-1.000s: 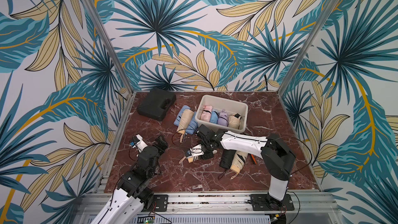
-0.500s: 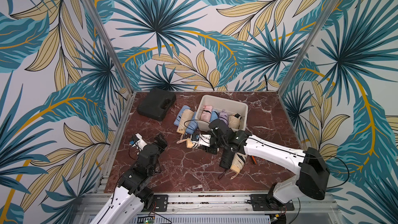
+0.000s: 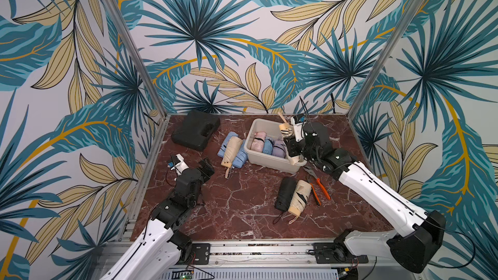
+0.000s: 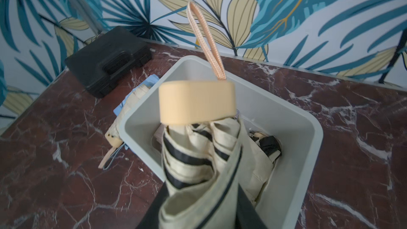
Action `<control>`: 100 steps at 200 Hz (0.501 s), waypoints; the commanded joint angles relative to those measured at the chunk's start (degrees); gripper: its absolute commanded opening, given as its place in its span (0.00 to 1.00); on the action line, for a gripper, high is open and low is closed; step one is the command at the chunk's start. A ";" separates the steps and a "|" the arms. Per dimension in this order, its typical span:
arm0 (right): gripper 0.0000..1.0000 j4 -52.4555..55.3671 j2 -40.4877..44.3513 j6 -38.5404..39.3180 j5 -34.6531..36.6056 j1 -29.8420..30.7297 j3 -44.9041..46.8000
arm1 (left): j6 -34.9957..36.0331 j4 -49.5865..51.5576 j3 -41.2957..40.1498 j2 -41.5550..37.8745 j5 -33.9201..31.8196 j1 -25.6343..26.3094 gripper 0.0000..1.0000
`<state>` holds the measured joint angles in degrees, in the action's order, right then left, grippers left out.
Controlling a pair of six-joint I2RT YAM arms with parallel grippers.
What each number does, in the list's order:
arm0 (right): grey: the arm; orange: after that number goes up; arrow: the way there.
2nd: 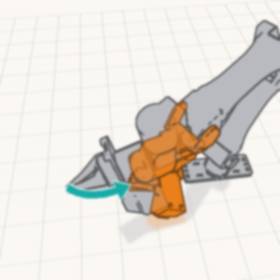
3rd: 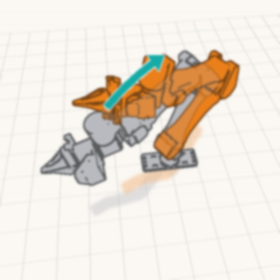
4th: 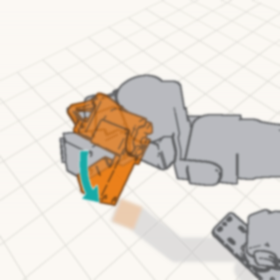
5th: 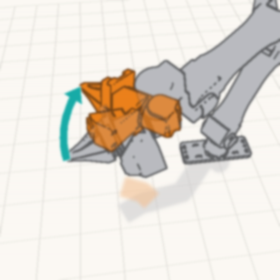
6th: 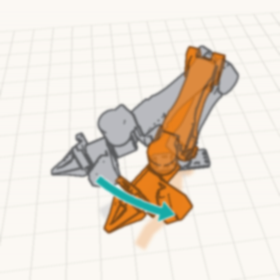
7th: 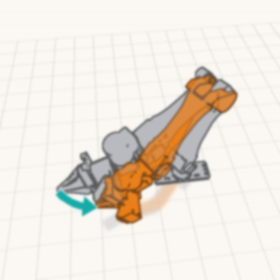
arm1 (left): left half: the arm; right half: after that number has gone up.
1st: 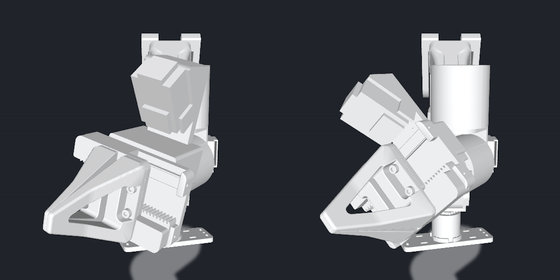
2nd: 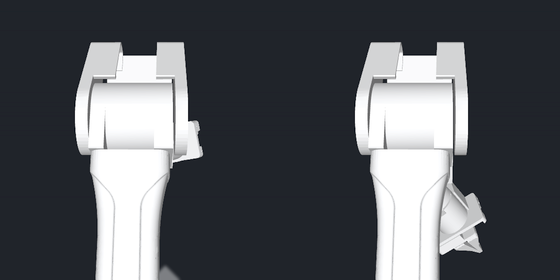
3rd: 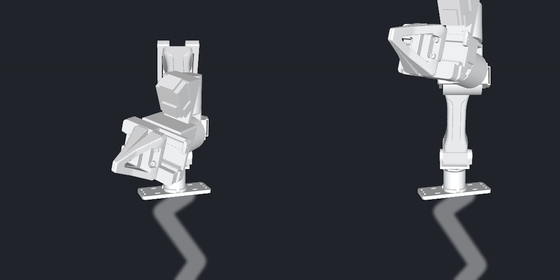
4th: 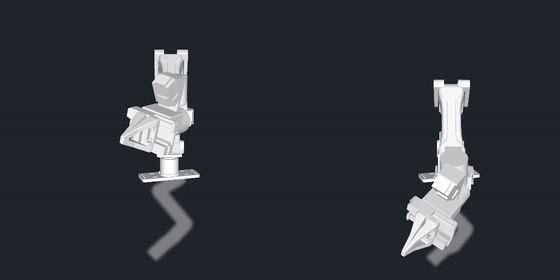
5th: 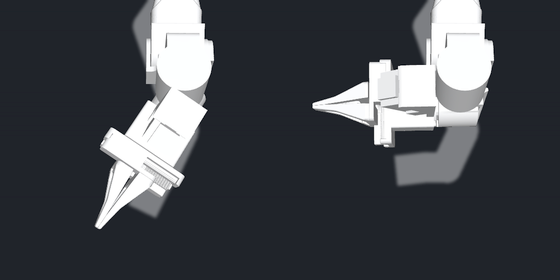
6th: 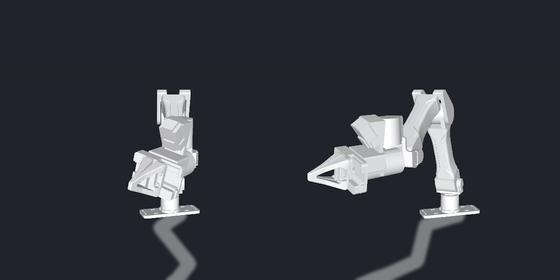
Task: Put the umbrella into the storage box
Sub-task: Place the umbrella in the storage box.
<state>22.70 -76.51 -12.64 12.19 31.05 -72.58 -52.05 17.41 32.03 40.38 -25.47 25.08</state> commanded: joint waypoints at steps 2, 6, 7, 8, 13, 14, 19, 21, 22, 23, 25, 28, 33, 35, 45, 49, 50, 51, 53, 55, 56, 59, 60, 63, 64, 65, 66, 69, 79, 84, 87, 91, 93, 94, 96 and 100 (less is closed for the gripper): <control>0.05 -0.20 -5.93 -13.47 5.95 -0.97 -5.11 | 3.64 -1.24 3.18 2.87 2.30 -0.91 0.96; 0.05 -0.20 -7.18 -14.67 5.93 -1.30 -6.09 | 3.79 -1.25 3.51 3.40 2.50 -0.99 0.96; 0.05 -0.20 -7.48 -14.95 5.97 -1.36 -6.31 | 3.84 -1.25 3.62 3.52 2.56 -1.04 0.96; 0.05 -0.20 -7.89 -15.30 5.90 -1.48 -6.55 | 3.91 -1.24 3.68 3.68 2.64 -1.02 0.96; 0.05 -0.20 -9.44 -16.83 5.69 -1.94 -7.89 | 4.05 -1.25 4.03 4.34 2.90 -1.13 0.96; 0.05 -0.20 -9.71 -17.08 5.59 -1.99 -8.13 | 4.06 -1.24 4.10 4.48 2.94 -1.11 0.96; 0.05 -0.20 -11.20 -18.52 5.09 -2.46 -9.45 | 4.07 -1.26 4.41 5.04 3.12 -1.13 0.96; 0.05 -0.26 -11.86 -19.21 5.01 -2.65 -10.03 | 4.07 -1.29 4.50 5.23 3.25 -1.21 0.96; 0.05 -0.28 -12.15 -19.41 4.89 -2.66 -10.25 | 4.06 -1.26 4.56 5.36 3.29 -1.24 0.96; 0.05 -0.28 -12.38 -19.69 4.79 -2.70 -10.54 | 4.06 -1.25 4.63 5.48 3.31 -1.25 0.96; 0.05 -0.33 -13.01 -20.22 4.63 -2.85 -11.11 | 4.02 -1.31 4.69 5.67 3.37 -1.19 0.96; 0.05 -0.41 -13.86 -21.07 4.46 -2.98 -11.86 | 3.98 -1.25 4.78 6.08 3.52 -1.19 0.96; 0.05 -0.74 -15.28 -22.40 4.07 -3.25 -13.07 | 3.77 -1.30 4.92 6.55 3.71 -1.34 0.96; 0.05 -0.84 -15.74 -22.77 3.88 -3.31 -13.54 | 3.77 -1.27 4.96 6.80 3.80 -1.35 0.96; 0.05 -1.61 -18.25 -24.99 3.36 -3.52 -15.44 | 2.97 -2.99 5.06 7.61 3.94 -1.32 0.96; 0.05 -1.92 -19.15 -25.93 3.27 -3.54 -16.06 | 2.68 -2.99 5.06 7.95 3.94 -1.35 0.96; 0.05 -2.02 -19.35 -26.20 3.23 -3.54 -16.17 | 2.58 -2.99 5.10 7.96 3.90 -1.39 0.96; 0.05 -2.12 -19.54 -26.42 3.21 -3.54 -16.36 | 2.53 -3.04 5.12 8.00 3.88 -1.42 0.96; 0.05 -2.24 -19.97 -26.87 3.16 -3.54 -16.61 | 2.49 -3.05 5.14 8.17 3.86 -1.43 0.96; 0.05 -2.51 -20.34 -27.38 3.01 -3.54 -16.74 | 2.42 -3.07 5.15 8.30 3.92 -1.44 0.96; 0.05 -2.63 -20.61 -27.58 3.01 -3.54 -16.82 | 2.36 -3.08 5.19 8.39 3.93 -1.44 0.96; 0.06 -3.01 -21.12 -28.34 2.94 -3.54 -16.95 | 2.38 -3.16 5.29 8.58 3.86 -1.42 0.96; 0.06 -3.10 -21.31 -28.59 2.94 -3.58 -17.01 | 2.39 -3.17 5.31 8.58 3.86 -1.43 0.96; 0.06 -3.60 -21.87 -29.51 2.94 -3.55 -17.02 | 2.29 -3.24 5.40 8.79 3.79 -1.43 0.96; 0.06 -3.79 -22.03 -29.79 2.94 -3.55 -17.05 | 2.26 -3.20 5.45 8.86 3.78 -1.43 0.96; 0.06 -3.97 -22.24 -30.11 2.93 -3.54 -16.97 | 2.24 -3.19 5.47 8.89 3.77 -1.44 0.96; 0.06 -4.15 -22.44 -30.48 2.93 -3.54 -16.93 | 2.23 -3.18 5.53 9.00 3.72 -1.39 0.96; 0.07 -4.83 -23.02 -31.10 2.75 -3.58 -16.80 | 2.27 -3.25 5.64 9.15 3.68 -1.50 0.96; 0.07 -5.99 -24.80 -32.87 2.65 -3.71 -16.67 | 2.43 -3.18 6.16 9.76 3.46 -1.51 0.96; 0.07 -6.01 -25.79 -33.39 2.71 -3.80 -16.72 | 2.40 -3.17 6.34 10.14 3.35 -1.57 0.96; 0.07 -6.12 -26.31 -33.75 2.67 -3.85 -16.72 | 2.41 -3.09 6.52 10.29 3.33 -1.60 0.96; 0.07 -6.29 -26.92 -34.05 2.67 -3.81 -16.72 | 2.45 -3.11 6.72 10.47 3.33 -1.68 0.96; 0.07 -6.38 -27.17 -34.14 2.67 -3.83 -16.65 | 2.52 -3.04 6.81 10.54 3.33 -1.70 0.96; 0.07 -6.50 -27.32 -34.17 2.67 -3.86 -16.64 | 2.50 -3.02 6.86 10.61 3.37 -1.66 0.96; 0.07 -6.63 -27.54 -34.19 2.67 -3.95 -16.57 | 2.49 -3.00 6.96 10.71 3.40 -1.69 0.96; 0.07 -7.04 -27.98 -34.33 2.61 -3.85 -16.35 | 2.49 -2.87 7.11 10.82 3.41 -1.66 0.96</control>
<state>20.23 -102.17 -41.08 14.85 27.35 -87.81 -49.84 15.86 36.32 50.59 -21.96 24.03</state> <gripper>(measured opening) 0.360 0.959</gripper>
